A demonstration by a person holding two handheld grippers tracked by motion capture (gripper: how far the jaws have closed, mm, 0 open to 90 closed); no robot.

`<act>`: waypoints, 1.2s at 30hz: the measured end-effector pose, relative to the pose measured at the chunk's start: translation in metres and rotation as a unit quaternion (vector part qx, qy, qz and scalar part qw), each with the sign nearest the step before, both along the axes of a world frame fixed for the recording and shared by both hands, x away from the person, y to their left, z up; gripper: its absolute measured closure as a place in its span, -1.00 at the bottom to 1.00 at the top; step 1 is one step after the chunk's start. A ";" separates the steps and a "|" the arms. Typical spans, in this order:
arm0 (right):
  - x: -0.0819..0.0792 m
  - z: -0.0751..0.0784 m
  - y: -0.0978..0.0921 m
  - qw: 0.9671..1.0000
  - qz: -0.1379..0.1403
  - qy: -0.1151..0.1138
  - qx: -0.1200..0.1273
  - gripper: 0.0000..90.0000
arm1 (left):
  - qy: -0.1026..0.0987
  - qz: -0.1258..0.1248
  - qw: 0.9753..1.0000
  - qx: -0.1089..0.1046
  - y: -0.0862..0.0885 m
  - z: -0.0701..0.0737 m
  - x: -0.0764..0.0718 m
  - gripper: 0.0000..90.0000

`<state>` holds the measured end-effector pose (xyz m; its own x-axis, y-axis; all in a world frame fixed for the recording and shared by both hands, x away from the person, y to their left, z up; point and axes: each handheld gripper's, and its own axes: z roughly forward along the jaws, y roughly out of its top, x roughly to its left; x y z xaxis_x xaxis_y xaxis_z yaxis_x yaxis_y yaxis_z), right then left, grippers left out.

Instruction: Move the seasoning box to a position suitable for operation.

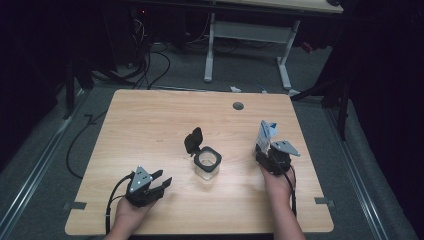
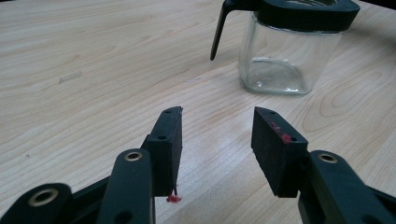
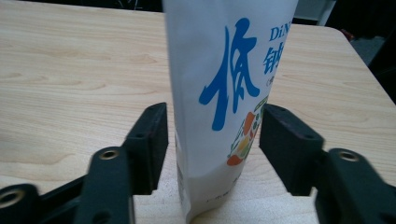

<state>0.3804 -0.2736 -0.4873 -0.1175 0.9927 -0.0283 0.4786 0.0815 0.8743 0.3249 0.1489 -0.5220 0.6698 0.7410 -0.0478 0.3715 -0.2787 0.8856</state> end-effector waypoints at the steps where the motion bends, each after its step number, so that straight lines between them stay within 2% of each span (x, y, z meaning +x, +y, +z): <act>1: -0.001 0.001 0.001 1.000 0.004 -0.004 -0.007 0.23 | 0.000 0.000 1.000 0.001 0.000 0.000 0.000 0.19; 4: -0.002 0.002 0.001 1.000 0.006 -0.004 -0.012 0.46 | 0.001 0.002 1.000 -0.001 0.002 0.000 0.001 0.19; 8: -0.003 0.003 -0.001 1.000 0.016 -0.002 0.002 0.74 | 0.001 0.003 1.000 -0.005 0.004 0.000 0.000 0.19; 12: -0.003 0.003 -0.001 1.000 0.023 -0.003 0.002 0.95 | 0.001 0.004 1.000 -0.004 0.004 0.000 0.001 0.19; 18: -0.004 0.003 -0.002 0.999 0.039 -0.008 -0.003 1.00 | 0.002 0.005 1.000 -0.002 0.004 -0.001 0.002 0.19; 22: -0.006 0.005 -0.004 0.999 0.046 -0.010 0.009 1.00 | 0.001 0.008 1.000 -0.003 0.004 0.000 0.002 0.19; 25: -0.009 0.007 -0.003 0.998 0.058 -0.014 0.005 1.00 | 0.000 0.009 1.000 -0.002 0.005 0.000 0.002 0.19; 29: -0.019 0.009 0.000 0.997 0.076 -0.024 0.006 1.00 | 0.000 0.009 1.000 -0.002 0.005 0.000 0.001 0.19; 36: -0.049 0.001 0.006 0.991 0.128 -0.027 0.008 1.00 | -0.001 0.007 1.000 -0.001 0.003 -0.001 0.001 0.19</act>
